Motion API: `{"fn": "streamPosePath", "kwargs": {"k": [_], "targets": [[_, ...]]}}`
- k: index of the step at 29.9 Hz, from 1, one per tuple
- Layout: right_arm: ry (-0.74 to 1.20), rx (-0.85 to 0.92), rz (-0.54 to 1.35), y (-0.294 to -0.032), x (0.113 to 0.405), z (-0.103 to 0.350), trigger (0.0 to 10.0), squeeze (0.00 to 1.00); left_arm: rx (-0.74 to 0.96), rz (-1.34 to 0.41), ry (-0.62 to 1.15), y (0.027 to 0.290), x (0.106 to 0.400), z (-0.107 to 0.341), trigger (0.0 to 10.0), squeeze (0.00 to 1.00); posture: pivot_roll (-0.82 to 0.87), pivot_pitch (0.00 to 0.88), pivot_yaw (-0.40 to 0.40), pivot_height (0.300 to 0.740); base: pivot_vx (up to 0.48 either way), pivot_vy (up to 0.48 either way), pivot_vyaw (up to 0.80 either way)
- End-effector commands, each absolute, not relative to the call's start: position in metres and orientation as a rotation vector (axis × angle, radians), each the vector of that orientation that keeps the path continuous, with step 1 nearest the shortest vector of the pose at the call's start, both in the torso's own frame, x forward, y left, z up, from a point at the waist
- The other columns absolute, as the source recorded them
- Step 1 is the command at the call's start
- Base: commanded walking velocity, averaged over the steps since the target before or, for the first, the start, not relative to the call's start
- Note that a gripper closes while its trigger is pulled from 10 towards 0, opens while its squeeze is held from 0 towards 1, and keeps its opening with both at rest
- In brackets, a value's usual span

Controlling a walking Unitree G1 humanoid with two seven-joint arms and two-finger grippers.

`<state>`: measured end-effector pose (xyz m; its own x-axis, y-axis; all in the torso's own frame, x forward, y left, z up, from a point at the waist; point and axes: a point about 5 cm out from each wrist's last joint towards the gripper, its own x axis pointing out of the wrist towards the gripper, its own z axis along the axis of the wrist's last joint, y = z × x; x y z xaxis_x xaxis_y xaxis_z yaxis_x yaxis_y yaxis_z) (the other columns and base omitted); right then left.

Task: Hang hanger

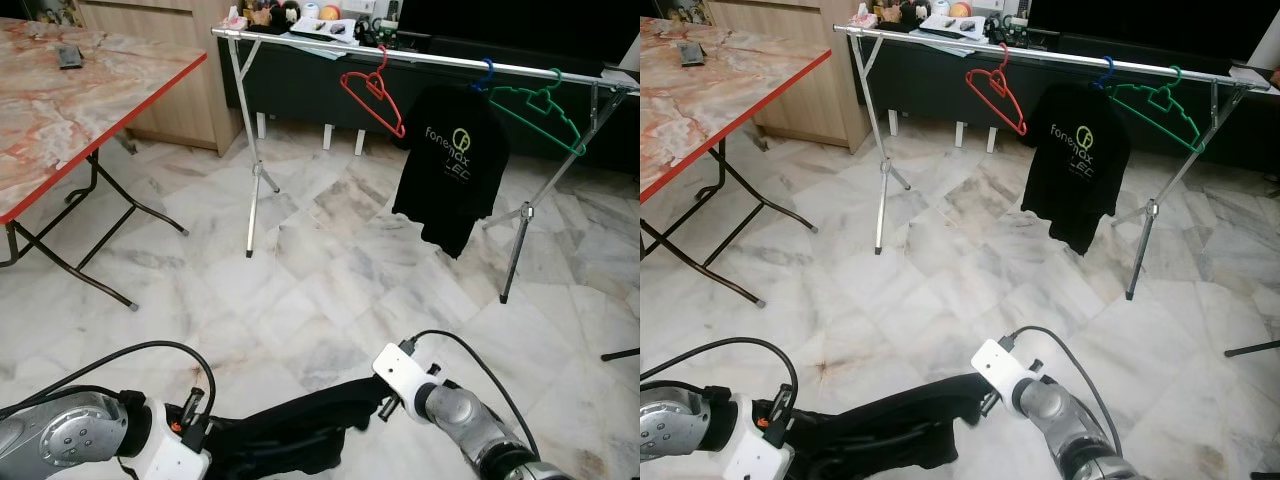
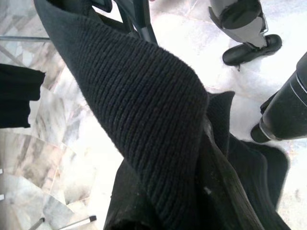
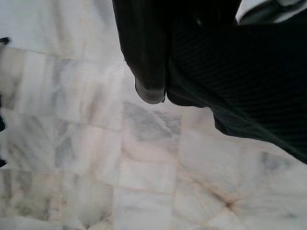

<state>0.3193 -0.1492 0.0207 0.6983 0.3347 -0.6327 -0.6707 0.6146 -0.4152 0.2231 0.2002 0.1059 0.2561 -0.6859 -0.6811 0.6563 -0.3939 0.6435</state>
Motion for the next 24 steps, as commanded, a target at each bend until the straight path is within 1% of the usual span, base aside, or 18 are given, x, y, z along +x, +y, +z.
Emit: {"fn": "streamPosePath", "kwargs": {"k": [1,4,7,10,16,24], "targets": [[0.573,-0.751,0.456,-0.182,0.326,0.028,0.0,0.00,1.375,-1.481,0.041,0.208,0.218,0.102,10.0,0.00,0.19,0.153,-0.075,0.740,0.000,0.000,0.00],[0.574,-0.679,0.423,-0.181,0.327,0.028,0.0,0.00,1.347,-1.409,0.077,0.213,0.224,0.102,10.0,0.00,0.18,0.155,-0.073,0.740,0.000,0.000,0.00],[0.584,-0.643,0.411,-0.182,0.325,0.026,0.0,0.00,1.326,-1.401,0.078,0.213,0.224,0.104,10.0,0.00,0.18,0.156,-0.072,0.740,0.000,0.000,0.00],[0.615,-0.632,0.384,-0.189,0.319,0.021,0.0,0.00,1.346,-1.419,0.079,0.216,0.222,0.106,10.0,0.00,0.19,0.159,-0.068,0.740,0.000,0.000,0.00],[0.623,-0.623,0.381,-0.191,0.317,0.019,0.0,0.00,1.387,-1.419,0.114,0.222,0.223,0.105,10.0,0.00,0.18,0.160,-0.075,0.740,0.000,0.000,0.00],[0.628,-0.604,0.387,-0.190,0.316,0.017,0.0,0.00,1.349,-1.416,0.117,0.218,0.218,0.099,10.0,0.00,0.16,0.165,-0.079,0.740,0.000,0.000,0.00]]}}
